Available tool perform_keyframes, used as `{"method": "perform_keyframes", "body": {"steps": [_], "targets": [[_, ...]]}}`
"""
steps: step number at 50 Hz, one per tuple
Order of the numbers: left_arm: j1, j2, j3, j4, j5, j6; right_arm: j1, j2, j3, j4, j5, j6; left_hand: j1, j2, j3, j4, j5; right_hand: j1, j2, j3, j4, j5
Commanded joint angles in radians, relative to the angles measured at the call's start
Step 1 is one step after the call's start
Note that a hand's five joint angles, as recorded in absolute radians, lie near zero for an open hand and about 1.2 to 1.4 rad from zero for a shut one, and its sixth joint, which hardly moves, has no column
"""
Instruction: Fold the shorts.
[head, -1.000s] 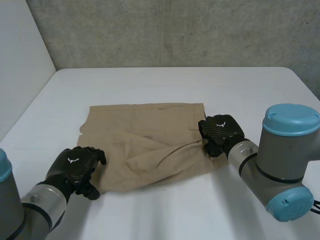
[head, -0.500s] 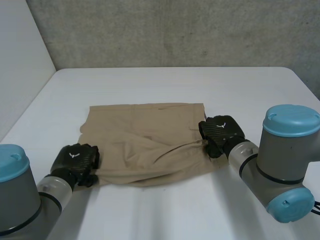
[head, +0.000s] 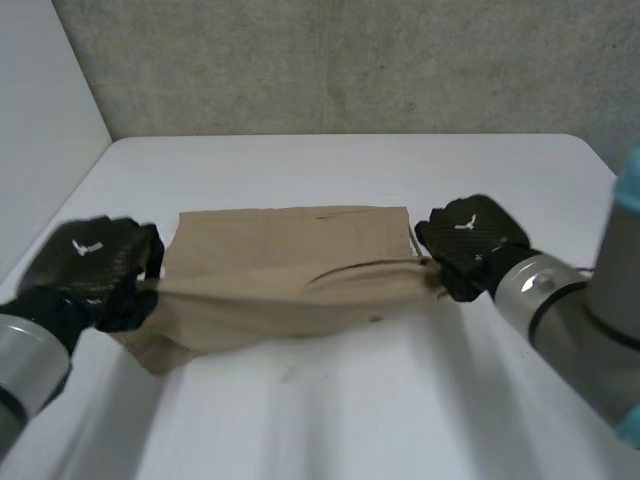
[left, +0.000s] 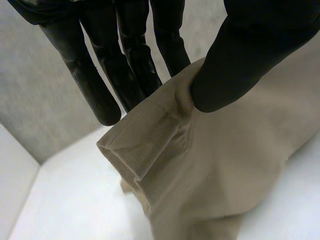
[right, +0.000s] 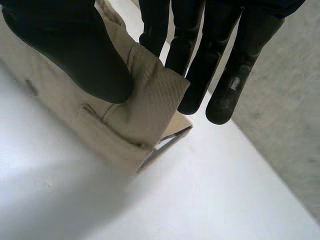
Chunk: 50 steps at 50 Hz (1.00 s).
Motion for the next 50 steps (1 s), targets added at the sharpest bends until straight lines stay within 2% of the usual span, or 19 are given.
{"method": "perform_keyframes", "body": {"steps": [1, 7, 11, 20, 25, 30, 33, 35, 38, 41, 47, 50], "targets": [[0.003, 0.179, 0.137, -0.146, 0.094, 0.0, -0.002, -0.186, -0.05, 0.129, -0.005, -0.098, 0.273, 0.204, 0.217, 0.201, 0.245, 0.449, 0.22, 0.213, 0.204, 0.222], [0.001, 0.26, 0.258, -0.267, 0.146, -0.001, -0.003, -0.289, -0.08, 0.223, -0.011, -0.11, 0.273, 0.204, 0.217, 0.201, 0.245, 0.449, 0.22, 0.213, 0.204, 0.222], [-0.003, 0.271, 0.289, -0.36, 0.166, -0.003, -0.005, -0.307, -0.088, 0.306, -0.014, -0.145, 0.273, 0.204, 0.217, 0.201, 0.245, 0.449, 0.22, 0.213, 0.204, 0.222], [-0.01, 0.288, 0.185, -0.515, 0.205, -0.003, -0.02, -0.344, -0.01, 0.526, -0.015, -0.262, 0.273, 0.204, 0.217, 0.201, 0.245, 0.449, 0.22, 0.213, 0.204, 0.222], [-0.003, 0.289, 0.153, -0.525, 0.217, -0.001, -0.043, -0.379, 0.038, 0.58, -0.021, -0.319, 0.273, 0.204, 0.217, 0.201, 0.245, 0.449, 0.22, 0.213, 0.204, 0.222], [0.007, 0.259, 0.152, -0.491, 0.224, 0.003, -0.066, -0.375, 0.032, 0.57, -0.067, -0.328, 0.273, 0.204, 0.217, 0.201, 0.245, 0.449, 0.22, 0.213, 0.204, 0.222], [0.007, 0.164, 0.154, -0.392, 0.223, 0.016, -0.106, -0.321, 0.013, 0.555, -0.1, -0.33, 0.273, 0.204, 0.217, 0.201, 0.245, 0.449, 0.22, 0.213, 0.204, 0.222], [0.013, 0.075, 0.162, -0.311, 0.217, 0.034, -0.129, -0.199, -0.016, 0.52, -0.121, -0.317, 0.273, 0.204, 0.217, 0.201, 0.245, 0.449, 0.22, 0.213, 0.204, 0.222], [0.015, -0.031, 0.172, -0.24, 0.214, 0.061, -0.129, -0.07, -0.063, 0.463, -0.121, -0.304, 0.273, 0.204, 0.217, 0.201, 0.245, 0.449, 0.22, 0.213, 0.204, 0.222], [0.015, -0.17, 0.214, -0.178, 0.212, 0.107, -0.126, -0.002, -0.112, 0.426, -0.115, -0.285, 0.273, 0.204, 0.217, 0.201, 0.245, 0.449, 0.22, 0.213, 0.204, 0.222], [0.015, -0.509, 0.411, -0.098, 0.203, 0.16, -0.083, 0.242, -0.283, 0.314, -0.051, -0.224, 0.273, 0.204, 0.217, 0.201, 0.245, 0.449, 0.22, 0.213, 0.204, 0.222], [0.003, -0.675, 0.537, -0.085, 0.153, 0.163, -0.057, 0.338, -0.355, 0.232, 0.006, -0.218, 0.273, 0.204, 0.217, 0.201, 0.245, 0.449, 0.22, 0.213, 0.204, 0.222]]}}
